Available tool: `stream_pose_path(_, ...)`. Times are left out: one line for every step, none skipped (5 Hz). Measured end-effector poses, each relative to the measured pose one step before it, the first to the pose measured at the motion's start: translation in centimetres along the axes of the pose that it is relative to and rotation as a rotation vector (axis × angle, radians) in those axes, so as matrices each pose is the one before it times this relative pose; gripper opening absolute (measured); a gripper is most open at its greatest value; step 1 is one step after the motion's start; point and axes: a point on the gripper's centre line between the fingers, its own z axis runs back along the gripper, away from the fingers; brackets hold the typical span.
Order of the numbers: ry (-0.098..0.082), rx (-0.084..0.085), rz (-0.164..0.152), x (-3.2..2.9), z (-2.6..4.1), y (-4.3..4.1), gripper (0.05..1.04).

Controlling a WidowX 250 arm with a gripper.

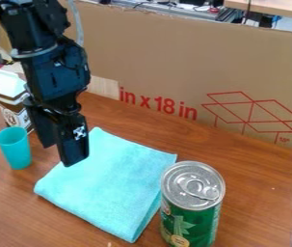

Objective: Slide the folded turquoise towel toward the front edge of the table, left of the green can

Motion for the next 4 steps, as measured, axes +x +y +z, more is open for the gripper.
stream_pose_path(0.0204, -0.0053, 0.0124, -0.197, -0.497, 0.045, 1.003)
stream_pose_path(0.0695, 0.1160, 0.1254, 1.447, -1.584, 0.159, 1.003)
stream_pose_path(-0.0235, 0.0671, 0.0317, 1.978, -1.157, -0.550, 1.002)
stream_pose_path(0.0277, 0.0127, 0.0314, 1.742, -1.832, -0.312, 1.002)
